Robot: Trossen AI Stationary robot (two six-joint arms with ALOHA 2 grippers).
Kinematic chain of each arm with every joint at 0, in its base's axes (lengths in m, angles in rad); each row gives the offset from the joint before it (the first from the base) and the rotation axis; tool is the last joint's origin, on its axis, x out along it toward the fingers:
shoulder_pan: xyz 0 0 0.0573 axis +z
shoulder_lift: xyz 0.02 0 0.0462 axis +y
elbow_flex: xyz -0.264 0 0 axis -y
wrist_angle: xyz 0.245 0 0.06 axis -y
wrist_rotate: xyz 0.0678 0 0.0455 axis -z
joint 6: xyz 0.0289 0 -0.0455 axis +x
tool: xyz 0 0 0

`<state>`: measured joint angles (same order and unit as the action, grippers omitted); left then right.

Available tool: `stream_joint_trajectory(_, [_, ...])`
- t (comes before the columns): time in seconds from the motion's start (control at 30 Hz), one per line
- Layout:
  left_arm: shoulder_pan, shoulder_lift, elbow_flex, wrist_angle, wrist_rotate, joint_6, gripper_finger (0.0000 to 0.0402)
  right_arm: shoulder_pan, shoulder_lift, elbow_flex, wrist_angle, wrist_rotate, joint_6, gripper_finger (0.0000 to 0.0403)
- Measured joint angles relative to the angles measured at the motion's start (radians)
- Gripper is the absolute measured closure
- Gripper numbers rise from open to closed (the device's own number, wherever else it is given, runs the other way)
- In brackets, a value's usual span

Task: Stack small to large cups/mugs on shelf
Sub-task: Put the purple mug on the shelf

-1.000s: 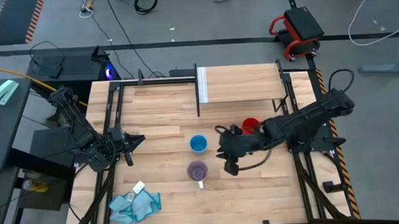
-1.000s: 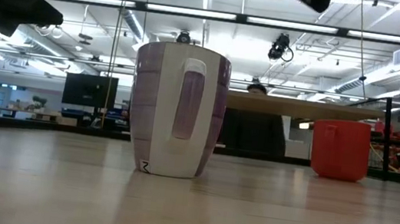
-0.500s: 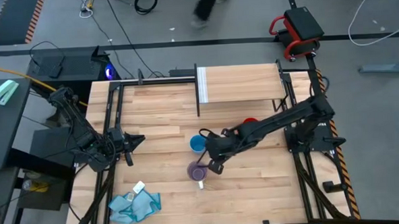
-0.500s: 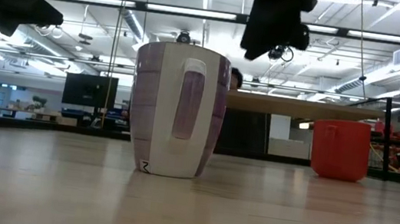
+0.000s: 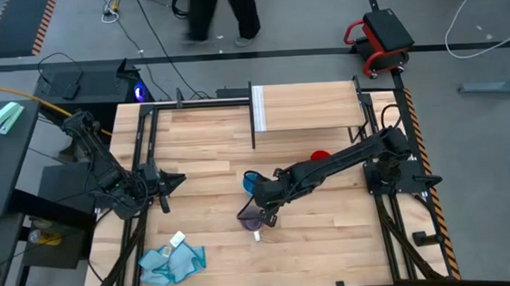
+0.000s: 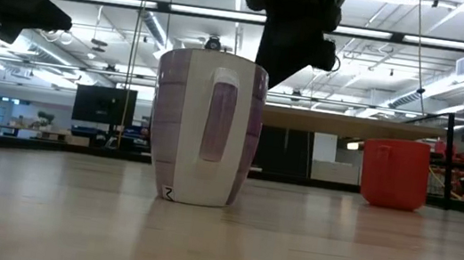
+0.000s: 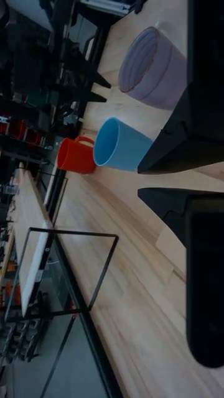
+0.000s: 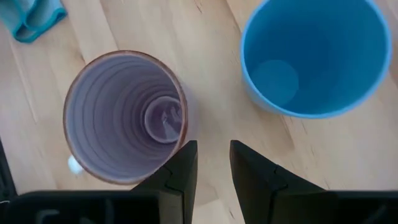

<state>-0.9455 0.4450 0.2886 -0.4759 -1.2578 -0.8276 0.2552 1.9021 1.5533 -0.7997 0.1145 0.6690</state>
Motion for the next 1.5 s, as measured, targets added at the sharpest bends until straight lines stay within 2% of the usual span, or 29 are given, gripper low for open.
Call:
stream_joint_trajectory(1.33, [0.0, 0.0, 0.0, 0.0, 0.019, 0.0, 0.0344, 0.025, 0.072, 0.008, 0.058, -0.065, -0.017, 0.03])
stream_joint_trajectory(1.5, [0.0, 0.0, 0.0, 0.0, 0.022, 0.0, 0.0344, 0.025, 0.071, 0.008, 0.059, -0.064, -0.018, 0.032])
